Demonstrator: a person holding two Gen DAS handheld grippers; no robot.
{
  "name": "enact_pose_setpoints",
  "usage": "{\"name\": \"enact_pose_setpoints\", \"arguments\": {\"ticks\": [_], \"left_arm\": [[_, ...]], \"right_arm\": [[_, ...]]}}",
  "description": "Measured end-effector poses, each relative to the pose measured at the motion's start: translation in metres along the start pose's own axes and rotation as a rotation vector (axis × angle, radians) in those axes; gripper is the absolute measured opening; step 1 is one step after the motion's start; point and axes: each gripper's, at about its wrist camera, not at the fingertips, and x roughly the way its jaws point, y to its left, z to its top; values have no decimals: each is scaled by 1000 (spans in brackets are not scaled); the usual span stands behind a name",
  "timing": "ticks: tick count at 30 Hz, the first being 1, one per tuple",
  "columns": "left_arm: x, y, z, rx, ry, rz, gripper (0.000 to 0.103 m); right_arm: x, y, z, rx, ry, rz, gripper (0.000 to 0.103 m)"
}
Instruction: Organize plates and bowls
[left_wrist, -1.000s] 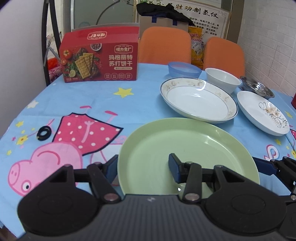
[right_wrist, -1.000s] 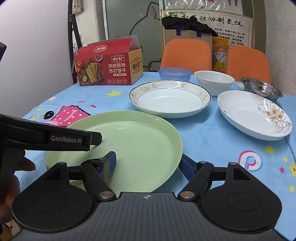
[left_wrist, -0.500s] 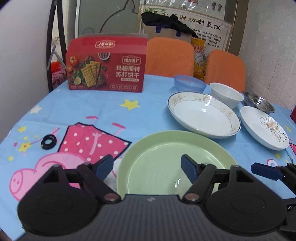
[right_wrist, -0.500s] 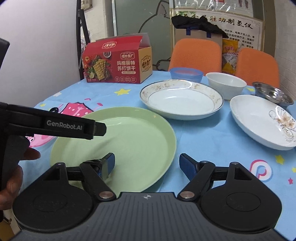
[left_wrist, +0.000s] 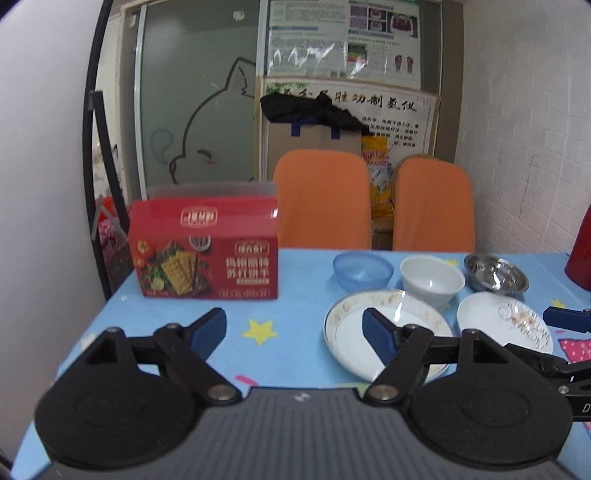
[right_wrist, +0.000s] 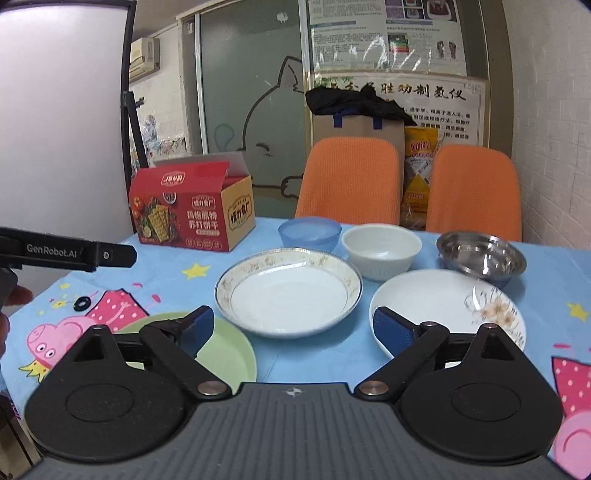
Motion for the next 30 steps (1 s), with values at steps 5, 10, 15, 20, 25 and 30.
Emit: {"name": "enact_pose_setpoints", "arguments": {"ticks": [5,10,15,20,25,30], "left_arm": [[2,-3,63,37,-108,-37,81],[52,-6,57,28,-17,-75,83],[130,-14,2,41,187,-108,82],[175,-11,-15,12,262,-129,83],[194,-4,-19,-8,286,-135,83],[204,1,-25,-15,311,-150,83]], "right_arm": [[0,-12,67,-36,-147,-31,103],[47,-25,76,-49,-112,-75,103],[113,-33,16,-36,105,-22,103],[146,-39,2,-75,160,-22,103],[172,-46,0,-62,222,18,103],[187,-36,-6,-56,268,51,103]]}}
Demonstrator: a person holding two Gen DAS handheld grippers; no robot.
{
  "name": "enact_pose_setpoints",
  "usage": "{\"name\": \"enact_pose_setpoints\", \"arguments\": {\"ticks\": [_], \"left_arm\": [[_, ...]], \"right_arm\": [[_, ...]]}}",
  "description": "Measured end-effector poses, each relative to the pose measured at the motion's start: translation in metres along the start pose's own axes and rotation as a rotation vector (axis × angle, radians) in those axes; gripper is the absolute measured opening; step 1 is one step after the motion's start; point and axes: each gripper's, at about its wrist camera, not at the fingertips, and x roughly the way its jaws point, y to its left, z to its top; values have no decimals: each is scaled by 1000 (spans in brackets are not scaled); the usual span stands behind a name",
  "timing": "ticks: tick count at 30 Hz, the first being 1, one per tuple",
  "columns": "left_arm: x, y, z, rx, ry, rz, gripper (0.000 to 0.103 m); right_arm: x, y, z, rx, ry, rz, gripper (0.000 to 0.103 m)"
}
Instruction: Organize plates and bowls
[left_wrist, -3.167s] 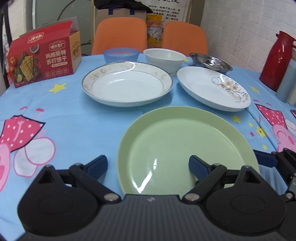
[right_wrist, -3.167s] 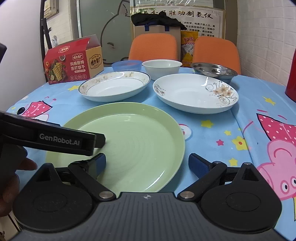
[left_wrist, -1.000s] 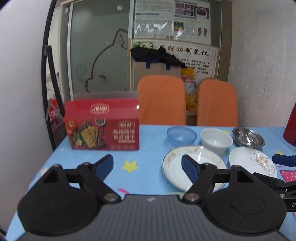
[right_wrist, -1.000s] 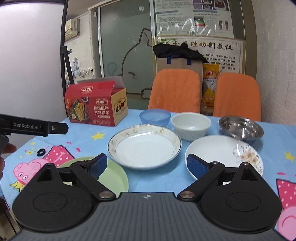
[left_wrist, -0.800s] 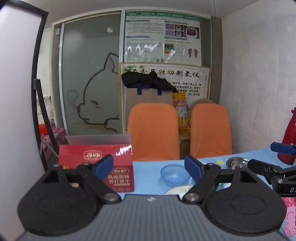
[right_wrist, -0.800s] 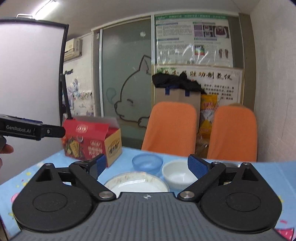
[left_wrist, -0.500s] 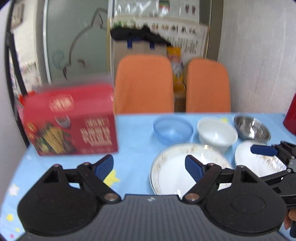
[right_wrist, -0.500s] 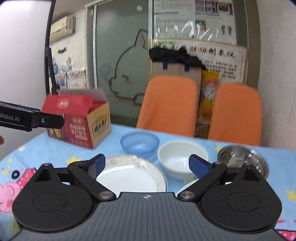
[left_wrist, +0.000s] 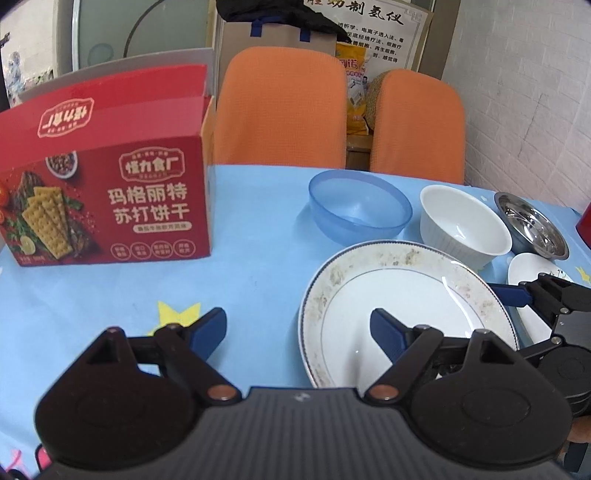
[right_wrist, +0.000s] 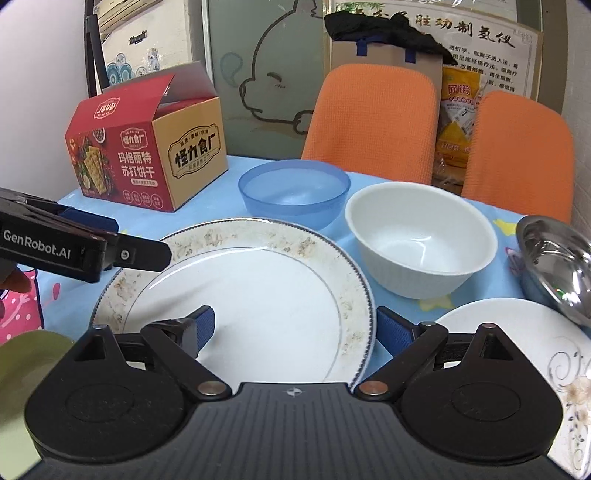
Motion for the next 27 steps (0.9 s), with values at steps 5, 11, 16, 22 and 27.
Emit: {"name": "enact_pose_setpoints", "arguments": {"ticks": [5,11,16,22,27], "left_arm": [[2,1,-1,-1,4,7,83],[5,-3,-6,0,15,-3,82],[12,-9,-12,11,36,-19,78],[12,-14,-16,45,34,-26,52],[13,-18,-14,7,40,-5,43]], "right_arm": [[3,6,6,0,-2,36,103],[-8,2,-4,23,1,22,103],[-16,13,-13,18,-13,15,103],[-16,22,-18,-29,-17,-34,103],[-16,14,-18,35,-30,-34,103]]}}
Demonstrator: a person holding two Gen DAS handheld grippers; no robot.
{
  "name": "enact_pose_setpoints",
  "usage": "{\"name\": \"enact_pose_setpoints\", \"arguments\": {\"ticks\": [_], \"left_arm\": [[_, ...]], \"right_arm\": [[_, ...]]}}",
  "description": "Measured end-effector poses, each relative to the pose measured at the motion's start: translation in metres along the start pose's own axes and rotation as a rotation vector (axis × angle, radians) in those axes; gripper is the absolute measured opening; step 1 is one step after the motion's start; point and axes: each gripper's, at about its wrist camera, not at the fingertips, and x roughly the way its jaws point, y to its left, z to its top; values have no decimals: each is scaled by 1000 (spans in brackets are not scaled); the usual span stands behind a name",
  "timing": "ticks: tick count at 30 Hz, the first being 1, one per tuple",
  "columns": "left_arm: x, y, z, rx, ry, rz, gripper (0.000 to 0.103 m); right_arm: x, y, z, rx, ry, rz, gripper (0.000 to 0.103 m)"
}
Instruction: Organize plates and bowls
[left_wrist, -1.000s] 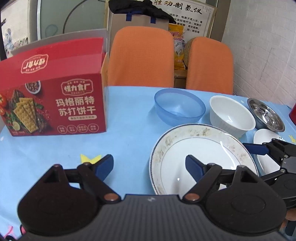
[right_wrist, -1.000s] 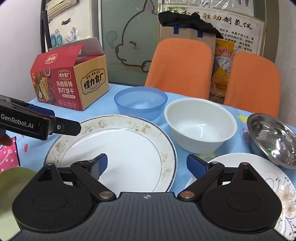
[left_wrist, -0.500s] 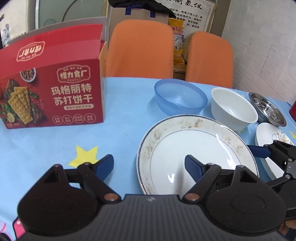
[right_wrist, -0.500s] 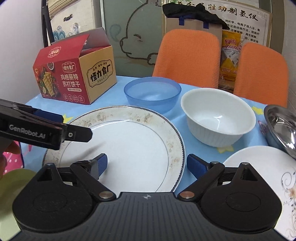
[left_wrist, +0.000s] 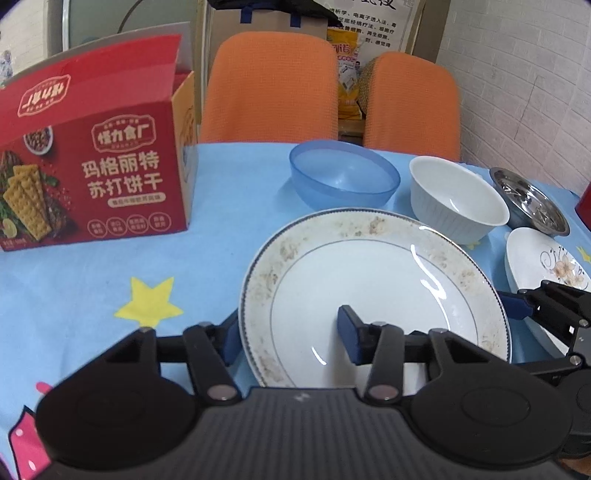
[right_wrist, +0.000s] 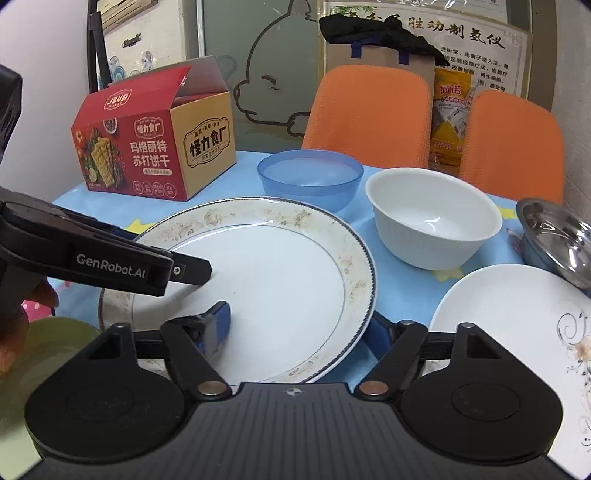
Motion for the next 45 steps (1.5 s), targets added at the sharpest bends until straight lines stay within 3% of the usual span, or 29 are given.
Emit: {"name": "enact_pose_setpoints", "arguments": {"ticks": [7,15,22,29,39,42,44,45], "left_arm": [[-13,-3,6,-14,-29,-6,40],[-48,-7,-8,-3,-59,25,40],[-108,-8,-47,-14,-102,62,40],[-153,-6,-103,-28,-86,117,39],[-145,7,-138,-94,-44,58,40],[-150,5,-140,-80,-76,73,41],[-162,6,-137,-91,-118,68,57],[-168,8,-135,-99,-138,64,59]], "right_arm": [[-11,3,4,-11,-45,-26,103],[-33,10,1,8,-62,8,103],[-82,37,-15,2,-97,47,103],[-115,74,-51,-2,-78,105,103],[-122,94,-78,-43,-55,56,103],[-117,95,-80,-81,-38,46,103],[-119,92,-81,-76,-39,52,103],[-122,87,-81,-46,-52,55,103]]}}
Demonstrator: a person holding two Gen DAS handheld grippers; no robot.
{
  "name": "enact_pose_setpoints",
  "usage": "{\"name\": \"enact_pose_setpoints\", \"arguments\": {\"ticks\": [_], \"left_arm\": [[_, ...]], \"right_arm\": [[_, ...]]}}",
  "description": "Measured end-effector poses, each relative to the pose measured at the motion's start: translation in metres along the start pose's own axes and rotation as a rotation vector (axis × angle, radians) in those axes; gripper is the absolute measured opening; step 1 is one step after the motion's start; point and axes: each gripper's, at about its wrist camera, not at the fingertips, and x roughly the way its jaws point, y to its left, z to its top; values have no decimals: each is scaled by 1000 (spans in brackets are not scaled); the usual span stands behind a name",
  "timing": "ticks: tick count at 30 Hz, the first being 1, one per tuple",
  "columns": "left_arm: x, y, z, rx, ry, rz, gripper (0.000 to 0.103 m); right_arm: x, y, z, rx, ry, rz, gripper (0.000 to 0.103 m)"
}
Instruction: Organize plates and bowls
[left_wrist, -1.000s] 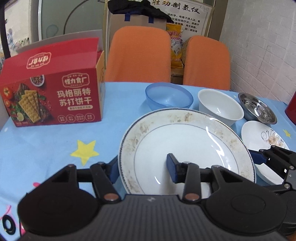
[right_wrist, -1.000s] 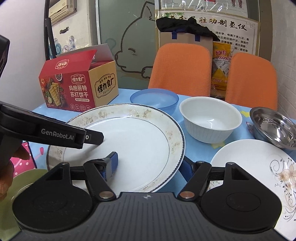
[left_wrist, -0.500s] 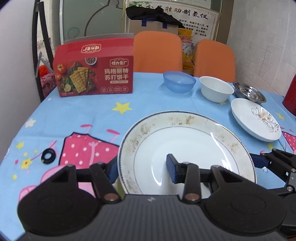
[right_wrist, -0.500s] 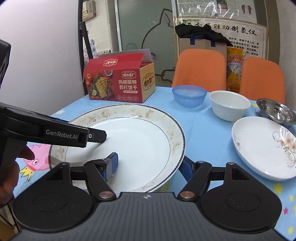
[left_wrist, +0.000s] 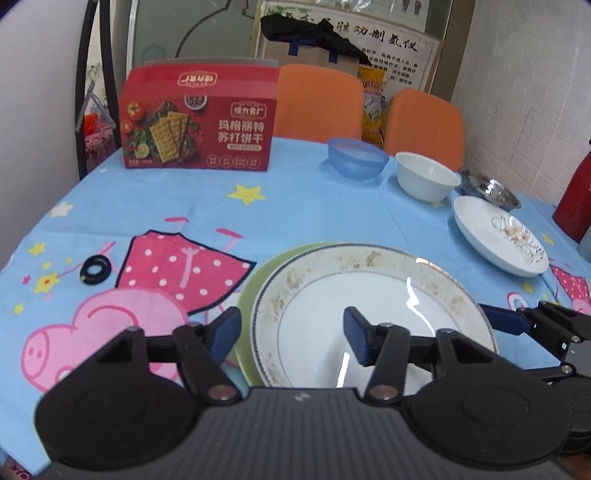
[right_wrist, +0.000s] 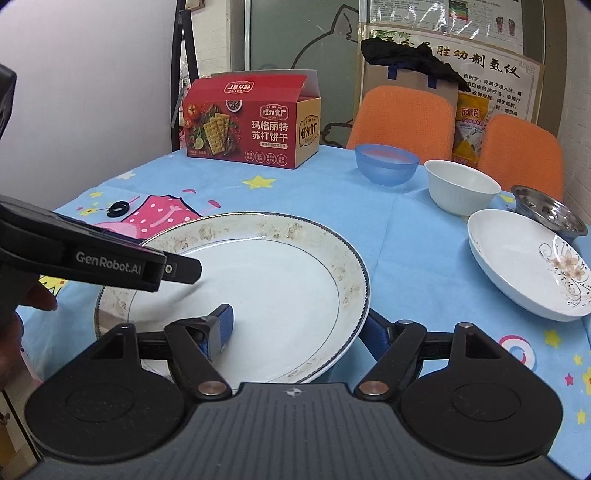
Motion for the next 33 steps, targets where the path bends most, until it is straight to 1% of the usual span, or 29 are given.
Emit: {"name": "enact_pose_setpoints", "arguments": {"ticks": [2,4,6,8,11,16,21,28,33], "left_arm": [[-9,2,8,-11,-27,-10,59],[-13,0,13,-15,-37,-18,61],[-14,-6,18,-19,-41,-31,66],[-12,-15,22,-20,-41,-42,76],[-7,-34,25,3,-39,-73,76],[11,-77,34,37,-11,-140,76],[31,-119,45,69,15,-182,76],[72,-166,63,78,90,-240,76],[122,-186,82,51,177,-279,76]], "right_arm": [[-8,-11,1,58,-34,-14,103],[-15,-20,2,91,-53,-23,103],[-20,-29,3,121,-65,-24,103],[-27,-41,2,154,-78,-32,103],[-37,-59,-1,177,-91,-72,103],[-53,-97,-7,222,-101,-148,103],[-65,-135,-14,256,-105,-216,103],[-66,-178,-18,281,-89,-249,103],[-48,-206,-5,250,-46,-262,103]]}}
